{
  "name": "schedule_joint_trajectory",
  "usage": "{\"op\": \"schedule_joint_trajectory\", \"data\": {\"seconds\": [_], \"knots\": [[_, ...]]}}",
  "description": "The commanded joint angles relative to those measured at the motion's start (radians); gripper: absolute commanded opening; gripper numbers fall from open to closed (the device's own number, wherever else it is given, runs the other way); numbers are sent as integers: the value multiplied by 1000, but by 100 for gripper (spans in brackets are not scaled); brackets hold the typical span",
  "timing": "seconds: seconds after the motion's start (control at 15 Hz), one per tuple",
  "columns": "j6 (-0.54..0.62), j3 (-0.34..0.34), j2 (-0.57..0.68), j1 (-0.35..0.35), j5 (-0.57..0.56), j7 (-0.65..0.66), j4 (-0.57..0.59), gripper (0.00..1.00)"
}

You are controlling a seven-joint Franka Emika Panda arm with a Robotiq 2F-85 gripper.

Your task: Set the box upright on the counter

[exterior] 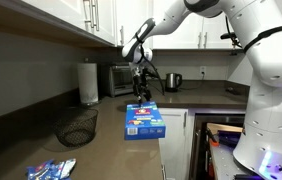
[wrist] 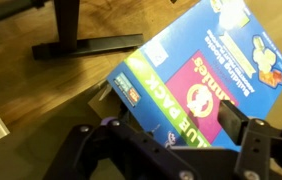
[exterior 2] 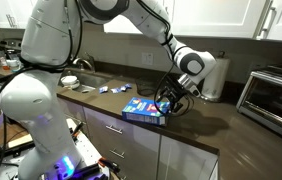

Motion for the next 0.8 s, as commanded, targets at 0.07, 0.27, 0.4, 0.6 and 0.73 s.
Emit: {"op": "schedule_joint_trajectory", "data": {"seconds": [0.07, 0.27, 0.4, 0.6, 0.73], "knots": [[-67, 15, 14, -18, 24, 20, 24, 53], [-80, 15, 13, -18, 27, 19, 21, 33], [-78, 13, 1, -16, 25, 23, 13, 20], [-68, 10, -22, -13, 21, 28, -1, 4], [-49, 6, -49, -6, 10, 36, -19, 2]]}}
